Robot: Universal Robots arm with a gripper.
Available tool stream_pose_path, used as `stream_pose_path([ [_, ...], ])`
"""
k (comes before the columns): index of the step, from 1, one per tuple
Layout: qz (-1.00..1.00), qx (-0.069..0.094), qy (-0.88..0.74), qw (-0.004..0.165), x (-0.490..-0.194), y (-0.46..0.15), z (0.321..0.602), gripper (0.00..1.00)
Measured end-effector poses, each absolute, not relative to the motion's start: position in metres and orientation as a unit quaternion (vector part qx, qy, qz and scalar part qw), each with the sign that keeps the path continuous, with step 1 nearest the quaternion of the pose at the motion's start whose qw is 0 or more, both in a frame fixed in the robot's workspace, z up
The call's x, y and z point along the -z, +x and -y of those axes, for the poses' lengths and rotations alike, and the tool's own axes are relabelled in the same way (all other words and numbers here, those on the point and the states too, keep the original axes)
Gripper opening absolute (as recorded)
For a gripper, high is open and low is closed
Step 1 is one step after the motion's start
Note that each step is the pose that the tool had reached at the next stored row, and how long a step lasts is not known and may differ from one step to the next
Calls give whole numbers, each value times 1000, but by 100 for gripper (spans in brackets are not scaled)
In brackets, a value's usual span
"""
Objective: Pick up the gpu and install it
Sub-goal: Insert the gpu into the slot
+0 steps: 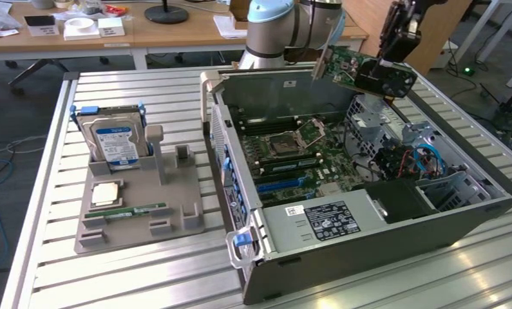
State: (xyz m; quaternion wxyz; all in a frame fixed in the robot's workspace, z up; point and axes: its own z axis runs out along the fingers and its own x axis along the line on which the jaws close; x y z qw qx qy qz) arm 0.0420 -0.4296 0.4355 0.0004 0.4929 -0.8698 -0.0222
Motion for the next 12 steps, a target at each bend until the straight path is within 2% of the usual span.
stream_pose_path([
  [12,830,19,558,4,-435,42,430,26],
])
